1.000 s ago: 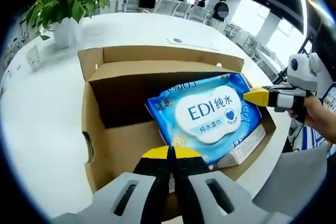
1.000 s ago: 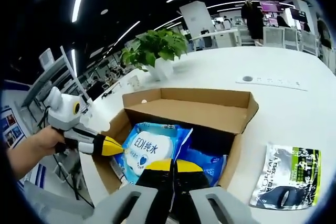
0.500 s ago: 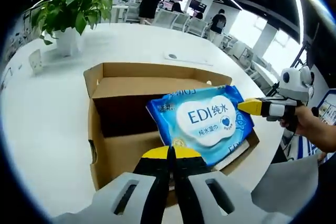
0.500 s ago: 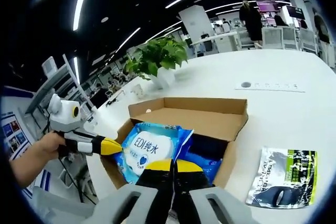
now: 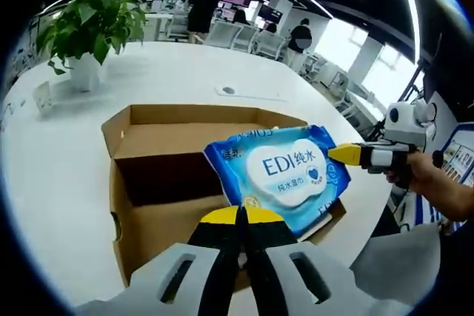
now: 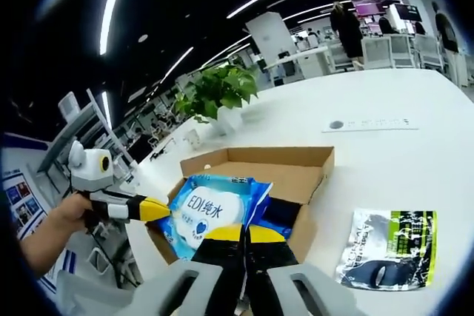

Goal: Operate the shoe box by opening the lid, removing the specified soft item, and placing it in the target area until the item is outside and the box remains undamaged.

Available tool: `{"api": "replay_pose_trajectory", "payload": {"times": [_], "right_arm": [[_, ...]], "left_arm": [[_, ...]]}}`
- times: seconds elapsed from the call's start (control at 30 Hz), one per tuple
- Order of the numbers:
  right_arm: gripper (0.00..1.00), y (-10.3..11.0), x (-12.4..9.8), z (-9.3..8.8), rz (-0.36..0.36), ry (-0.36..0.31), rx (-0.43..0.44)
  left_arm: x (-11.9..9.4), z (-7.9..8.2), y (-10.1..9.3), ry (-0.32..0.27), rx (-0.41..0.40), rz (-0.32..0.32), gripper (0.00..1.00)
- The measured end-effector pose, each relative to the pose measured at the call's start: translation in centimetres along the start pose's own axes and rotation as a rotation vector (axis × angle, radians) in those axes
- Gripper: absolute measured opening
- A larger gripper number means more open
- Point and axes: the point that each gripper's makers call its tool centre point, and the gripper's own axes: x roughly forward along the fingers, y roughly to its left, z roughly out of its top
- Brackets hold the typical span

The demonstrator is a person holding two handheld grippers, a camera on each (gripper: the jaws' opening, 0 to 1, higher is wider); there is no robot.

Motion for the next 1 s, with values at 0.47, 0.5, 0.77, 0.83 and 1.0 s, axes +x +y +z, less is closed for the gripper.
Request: {"api": "replay_pose_trajectory", "payload": {"times": [0.47,0.5,0.77,0.83,1.0], "right_arm": [[0.00,-3.0,-3.1,0.7,-0.043,-0.017,0.036],[0.00,-3.2,-3.3,0.7,-0.045,-0.018,0.038],[0.00,-5.2,-5.3,1.0,-0.083,-0.017,0.031],[0.00,-5.9,-5.7,1.1,-0.092,-0.020,0.031],[0.00,-7.2,-7.0,1.3,-0.113,-0.026,0.040]], "left_arm": [[1.9,1.0,-3.9,0.013,0.021,-0.055,0.00],[2.1,1.1,-4.3,0.015,0.023,-0.060,0.00],[3.5,1.7,-6.5,0.024,0.038,-0.094,0.00],[3.9,1.8,-7.1,0.028,0.043,-0.101,0.00],[4.8,2.2,-8.8,0.033,0.052,-0.127,0.00]]}}
